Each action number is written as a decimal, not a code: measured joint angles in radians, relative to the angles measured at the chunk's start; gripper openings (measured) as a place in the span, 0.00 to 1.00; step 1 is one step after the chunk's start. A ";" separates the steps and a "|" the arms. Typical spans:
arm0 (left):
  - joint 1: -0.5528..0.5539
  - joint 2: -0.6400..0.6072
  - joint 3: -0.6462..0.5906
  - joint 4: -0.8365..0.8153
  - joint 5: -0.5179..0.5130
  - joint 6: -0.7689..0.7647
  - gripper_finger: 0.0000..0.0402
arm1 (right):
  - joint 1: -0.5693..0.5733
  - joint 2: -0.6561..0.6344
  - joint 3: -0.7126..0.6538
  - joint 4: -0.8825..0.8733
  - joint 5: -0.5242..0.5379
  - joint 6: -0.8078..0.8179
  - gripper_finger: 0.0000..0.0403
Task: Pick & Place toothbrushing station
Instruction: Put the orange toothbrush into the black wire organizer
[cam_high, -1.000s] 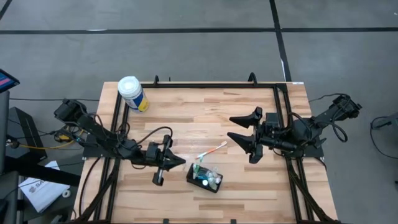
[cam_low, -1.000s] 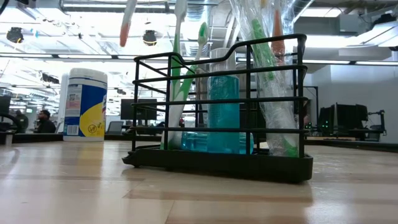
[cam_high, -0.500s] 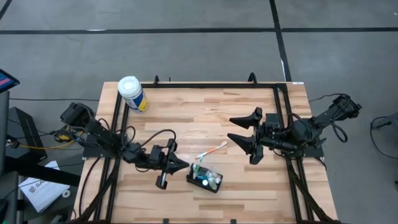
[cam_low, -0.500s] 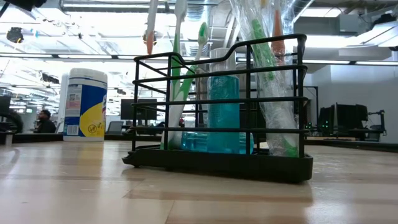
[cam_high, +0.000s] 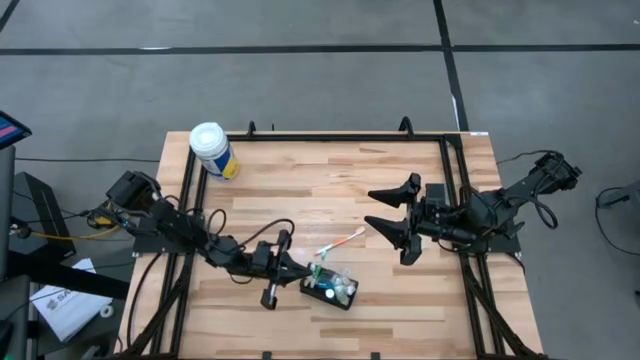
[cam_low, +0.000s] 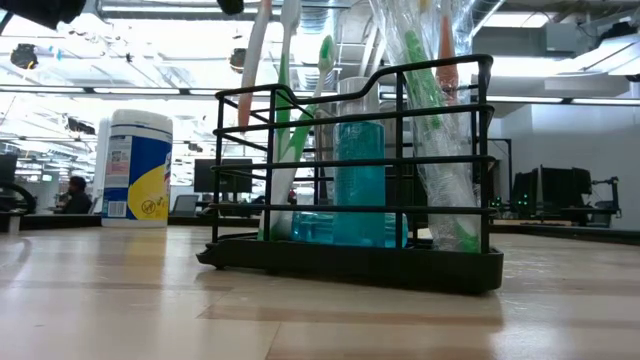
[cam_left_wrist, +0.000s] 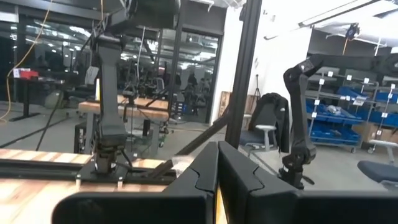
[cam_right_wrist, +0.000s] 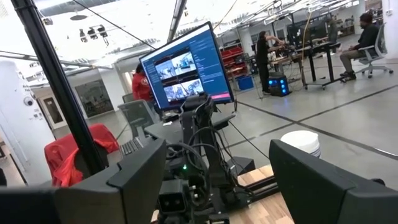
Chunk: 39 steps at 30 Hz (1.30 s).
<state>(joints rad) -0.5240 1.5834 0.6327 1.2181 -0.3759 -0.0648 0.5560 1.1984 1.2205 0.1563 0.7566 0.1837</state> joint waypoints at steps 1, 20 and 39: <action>0.000 0.008 0.000 0.002 0.000 -0.002 0.00 | 0.000 0.000 0.000 0.000 0.000 0.000 0.68; -0.006 0.206 0.000 0.106 0.036 -0.030 0.00 | 0.000 0.000 0.000 -0.068 -0.050 0.014 0.68; -0.003 0.223 -0.034 0.129 0.095 -0.076 0.14 | 0.000 0.000 0.000 -0.095 -0.052 0.026 0.68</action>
<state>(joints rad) -0.5273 1.8068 0.5984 1.3467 -0.2813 -0.1412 0.5560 1.1984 1.2205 0.0608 0.7042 0.2100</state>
